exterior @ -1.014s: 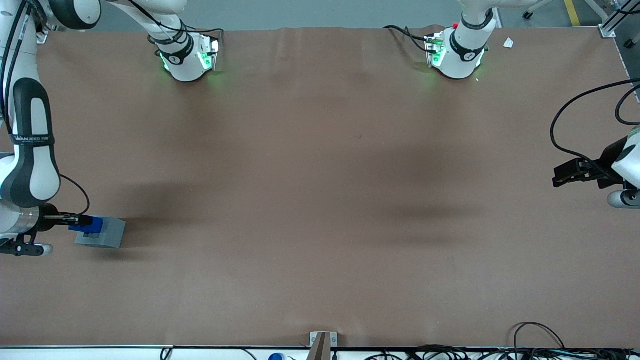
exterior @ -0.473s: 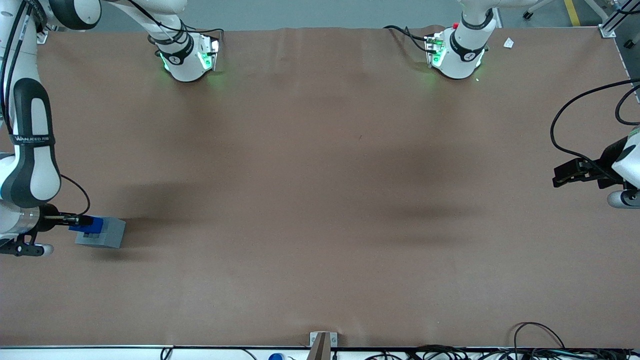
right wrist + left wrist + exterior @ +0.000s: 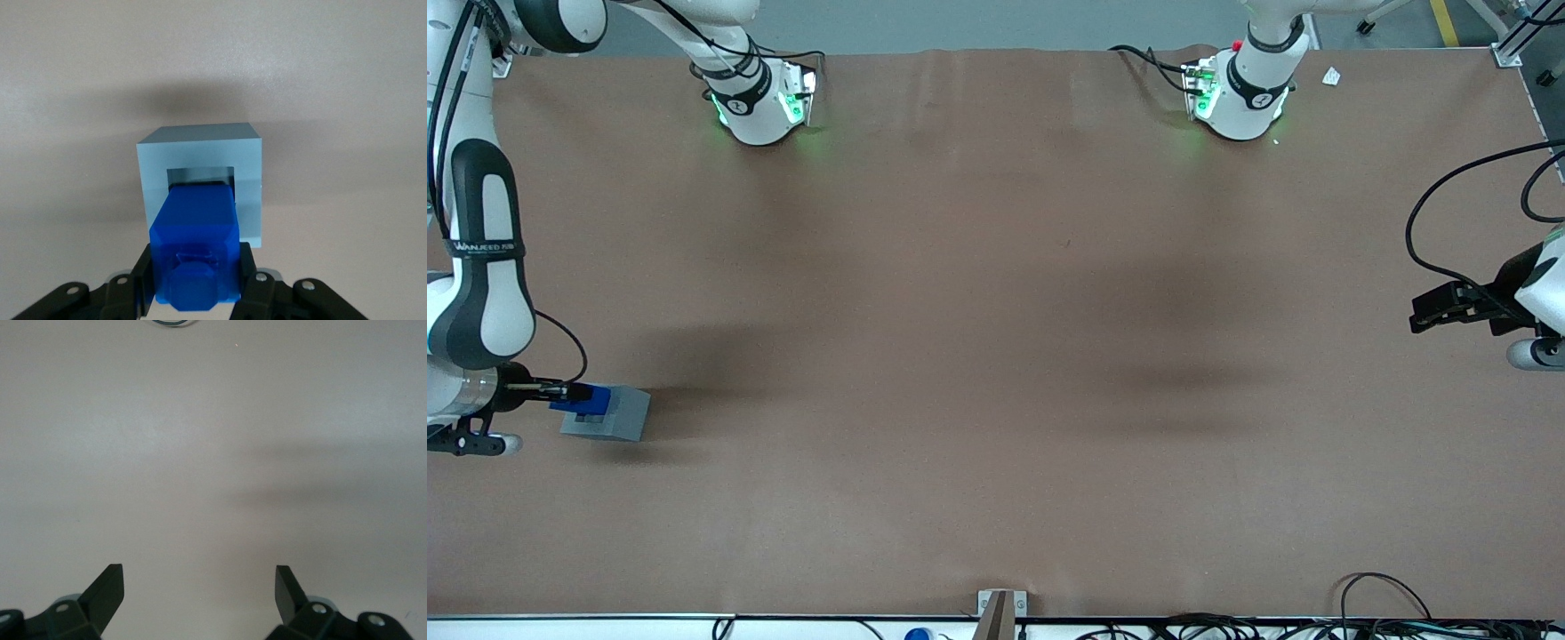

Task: Insert blue part into gray base with right arm
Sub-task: 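Press the blue block down into the gray base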

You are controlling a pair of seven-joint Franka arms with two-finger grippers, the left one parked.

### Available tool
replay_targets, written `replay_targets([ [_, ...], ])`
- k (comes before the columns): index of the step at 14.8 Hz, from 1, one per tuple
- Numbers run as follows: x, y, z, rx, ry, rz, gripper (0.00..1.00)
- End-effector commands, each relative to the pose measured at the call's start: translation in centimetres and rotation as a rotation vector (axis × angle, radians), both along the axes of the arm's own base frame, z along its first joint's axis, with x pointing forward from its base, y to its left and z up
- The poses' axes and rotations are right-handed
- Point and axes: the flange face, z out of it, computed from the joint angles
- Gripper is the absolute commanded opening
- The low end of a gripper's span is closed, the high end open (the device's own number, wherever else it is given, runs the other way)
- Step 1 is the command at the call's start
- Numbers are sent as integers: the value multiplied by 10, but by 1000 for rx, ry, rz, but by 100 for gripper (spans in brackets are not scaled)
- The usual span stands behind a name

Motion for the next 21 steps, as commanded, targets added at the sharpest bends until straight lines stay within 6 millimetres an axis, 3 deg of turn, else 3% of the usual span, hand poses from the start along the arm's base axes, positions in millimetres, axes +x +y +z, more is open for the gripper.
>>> replay_targets([
  [1, 3, 1, -18, 15, 14, -13, 0],
  [21, 8, -7, -9, 6, -36, -24, 0],
])
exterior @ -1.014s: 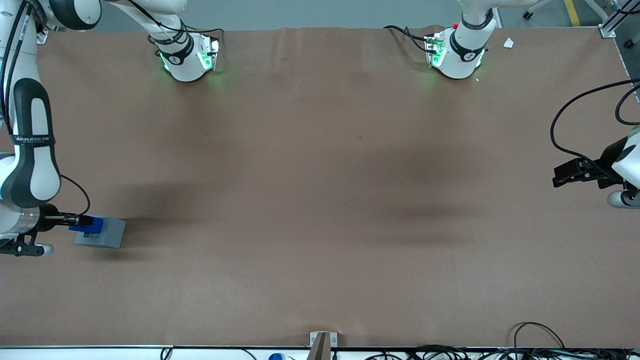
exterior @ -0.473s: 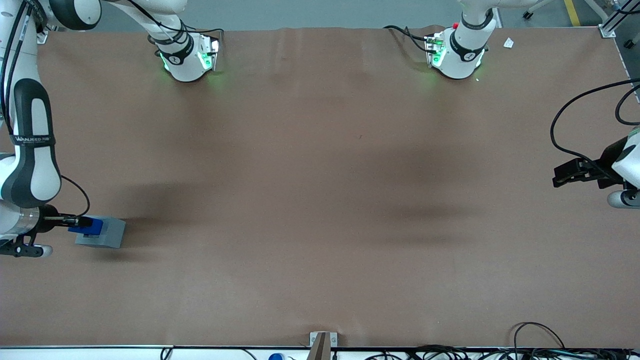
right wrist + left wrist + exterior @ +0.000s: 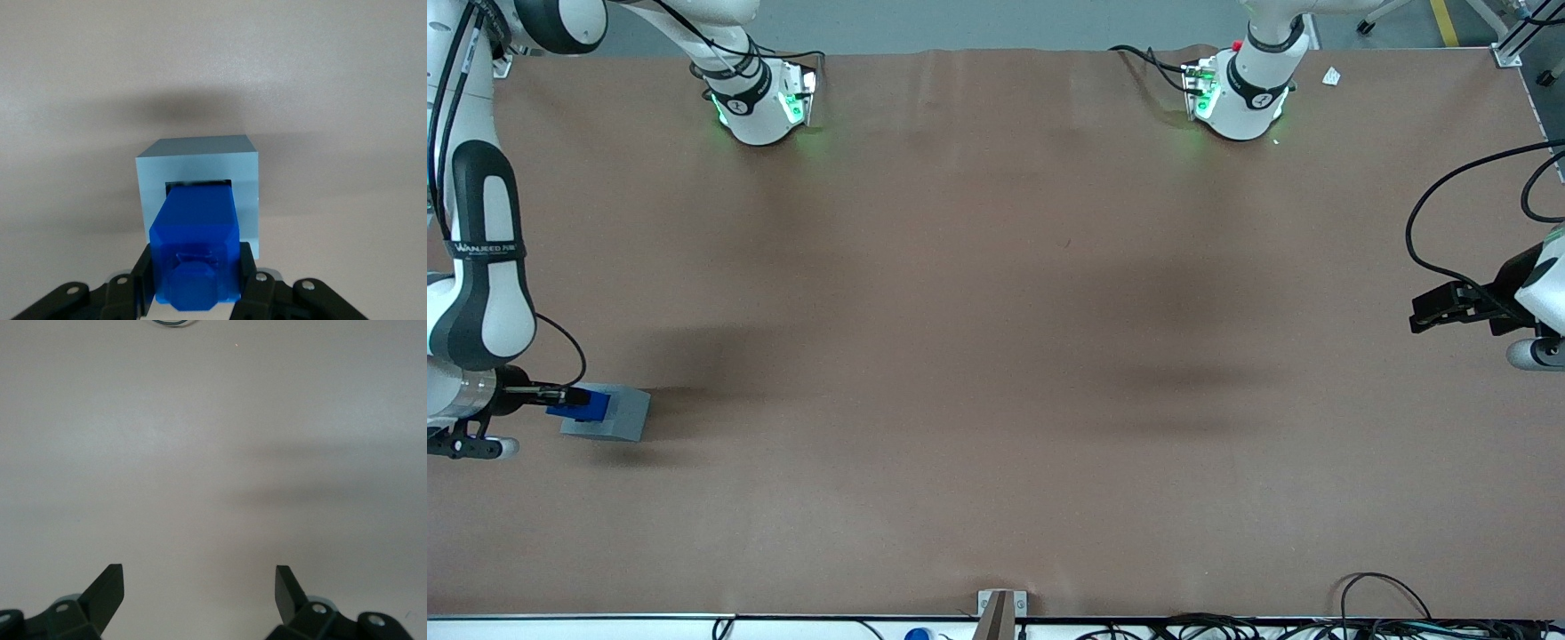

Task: Insert blue part into gray base with right arm
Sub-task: 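Press the blue block down into the gray base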

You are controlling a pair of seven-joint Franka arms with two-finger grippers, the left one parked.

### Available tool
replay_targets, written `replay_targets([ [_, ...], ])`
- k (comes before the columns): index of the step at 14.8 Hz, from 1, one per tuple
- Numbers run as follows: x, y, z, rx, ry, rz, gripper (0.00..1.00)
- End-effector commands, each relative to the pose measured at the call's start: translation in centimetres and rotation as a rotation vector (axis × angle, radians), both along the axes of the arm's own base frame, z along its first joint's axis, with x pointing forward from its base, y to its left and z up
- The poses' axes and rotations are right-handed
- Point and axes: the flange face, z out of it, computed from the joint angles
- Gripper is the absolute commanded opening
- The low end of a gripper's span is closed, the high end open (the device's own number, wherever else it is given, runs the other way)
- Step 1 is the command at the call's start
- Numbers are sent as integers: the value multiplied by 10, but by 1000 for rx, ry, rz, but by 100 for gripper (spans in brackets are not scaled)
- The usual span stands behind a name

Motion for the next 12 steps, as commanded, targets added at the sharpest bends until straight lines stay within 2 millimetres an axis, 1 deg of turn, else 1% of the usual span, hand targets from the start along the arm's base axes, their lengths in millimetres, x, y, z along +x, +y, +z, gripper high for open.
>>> replay_targets([
  [1, 4, -5, -10, 14, -8, -21, 0],
  [7, 3, -3, -16, 20, 0, -17, 1],
  [9, 3, -2, -21, 22, 7, -9, 1],
  [12, 4, 1, -22, 20, 10, -3, 1],
])
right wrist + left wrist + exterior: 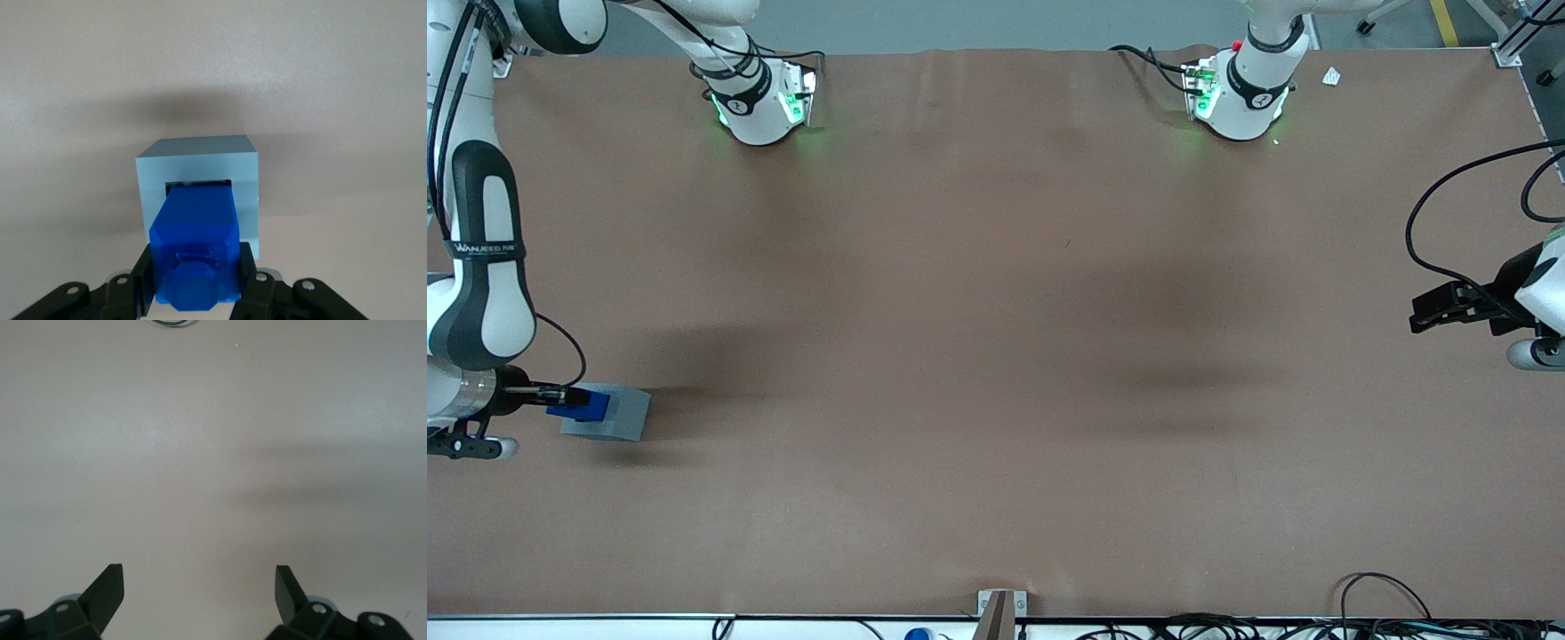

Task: Insert blue part into gray base with right arm
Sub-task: 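Press the blue block down into the gray base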

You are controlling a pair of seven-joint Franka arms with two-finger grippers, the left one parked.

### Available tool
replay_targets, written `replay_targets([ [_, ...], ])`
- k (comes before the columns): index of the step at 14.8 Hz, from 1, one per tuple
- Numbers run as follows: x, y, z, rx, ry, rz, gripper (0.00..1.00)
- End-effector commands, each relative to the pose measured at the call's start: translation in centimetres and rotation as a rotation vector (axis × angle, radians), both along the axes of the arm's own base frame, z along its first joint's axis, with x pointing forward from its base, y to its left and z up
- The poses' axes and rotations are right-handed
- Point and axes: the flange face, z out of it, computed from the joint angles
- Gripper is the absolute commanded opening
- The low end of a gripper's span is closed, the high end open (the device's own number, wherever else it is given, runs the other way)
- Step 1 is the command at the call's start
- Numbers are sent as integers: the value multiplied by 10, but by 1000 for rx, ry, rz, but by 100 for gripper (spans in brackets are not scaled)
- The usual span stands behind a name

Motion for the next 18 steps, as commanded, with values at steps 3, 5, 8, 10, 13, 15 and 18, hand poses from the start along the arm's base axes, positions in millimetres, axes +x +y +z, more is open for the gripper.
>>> replay_targets([
  [3, 4, 2, -22, 22, 12, -4, 0],
  [5, 4, 3, -23, 22, 15, -4, 0],
  [8, 4, 3, -22, 21, 15, -3, 0],
  [10, 4, 3, -22, 21, 17, -4, 0],
  [13, 8, 2, -11, 13, -1, 1, 0],
  [15, 10, 2, -7, 11, -9, 2, 0],
  [18, 11, 1, -3, 10, -17, 0, 0],
])
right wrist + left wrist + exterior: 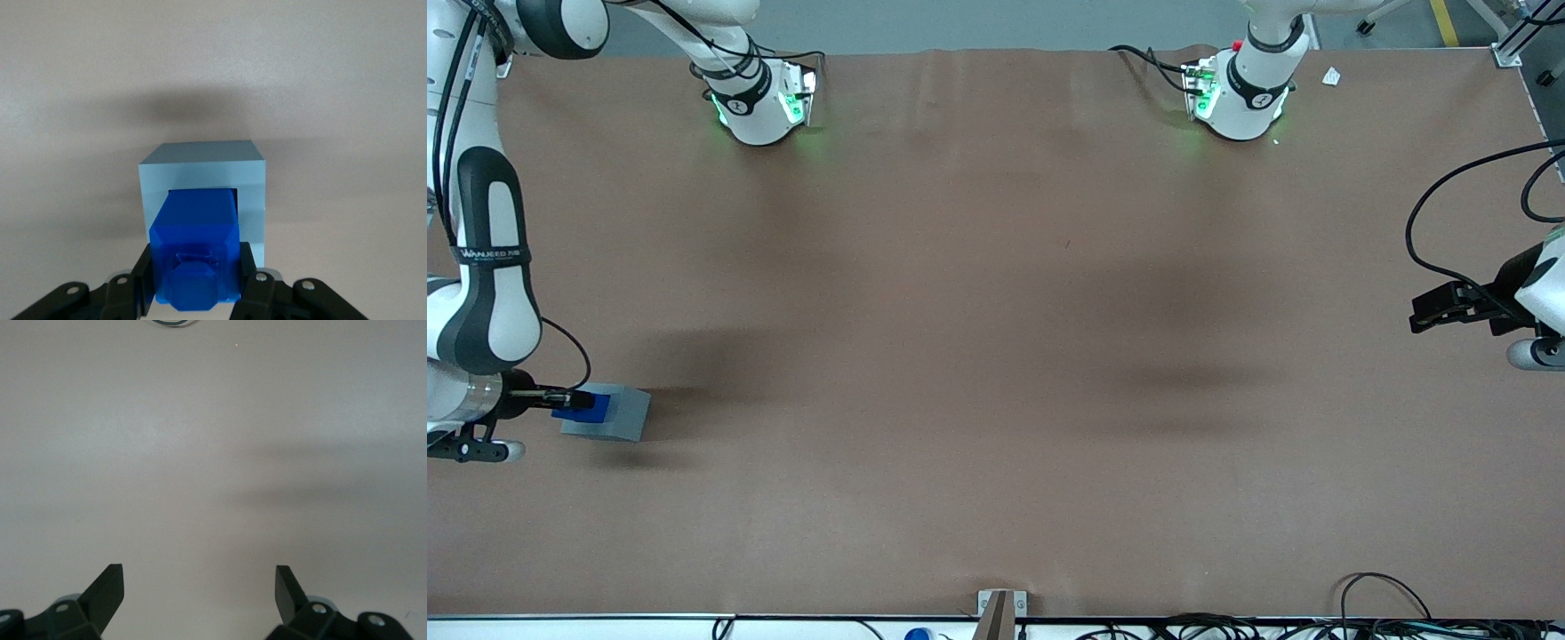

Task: Insert blue part into gray base with right arm
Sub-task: 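Press the blue block down into the gray base, then open the right gripper and raise it off the block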

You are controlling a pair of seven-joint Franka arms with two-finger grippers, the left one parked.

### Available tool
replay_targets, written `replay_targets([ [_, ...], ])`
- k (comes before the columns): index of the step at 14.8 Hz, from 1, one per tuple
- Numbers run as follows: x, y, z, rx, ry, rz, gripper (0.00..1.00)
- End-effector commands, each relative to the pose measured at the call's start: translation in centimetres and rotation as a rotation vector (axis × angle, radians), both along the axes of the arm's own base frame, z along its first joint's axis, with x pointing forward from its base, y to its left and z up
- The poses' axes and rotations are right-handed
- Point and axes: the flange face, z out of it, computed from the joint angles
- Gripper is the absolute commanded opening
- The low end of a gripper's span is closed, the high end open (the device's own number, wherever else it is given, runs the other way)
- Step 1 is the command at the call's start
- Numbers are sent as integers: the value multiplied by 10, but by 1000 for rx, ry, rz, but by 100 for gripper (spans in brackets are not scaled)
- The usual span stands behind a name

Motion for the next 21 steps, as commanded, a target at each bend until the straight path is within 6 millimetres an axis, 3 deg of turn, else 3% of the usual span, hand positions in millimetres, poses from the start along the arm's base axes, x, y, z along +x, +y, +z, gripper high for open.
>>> replay_targets([
  [1, 6, -2, 4, 9, -14, -6, 0],
  [15, 6, -1, -4, 7, -11, -10, 3],
  [16, 6, 0, -5, 7, -9, -8, 16],
  [18, 6, 0, -6, 7, -9, -8, 64],
  [20, 6, 0, -6, 6, -9, -1, 100],
  [21, 6, -2, -6, 6, -9, -2, 100],
])
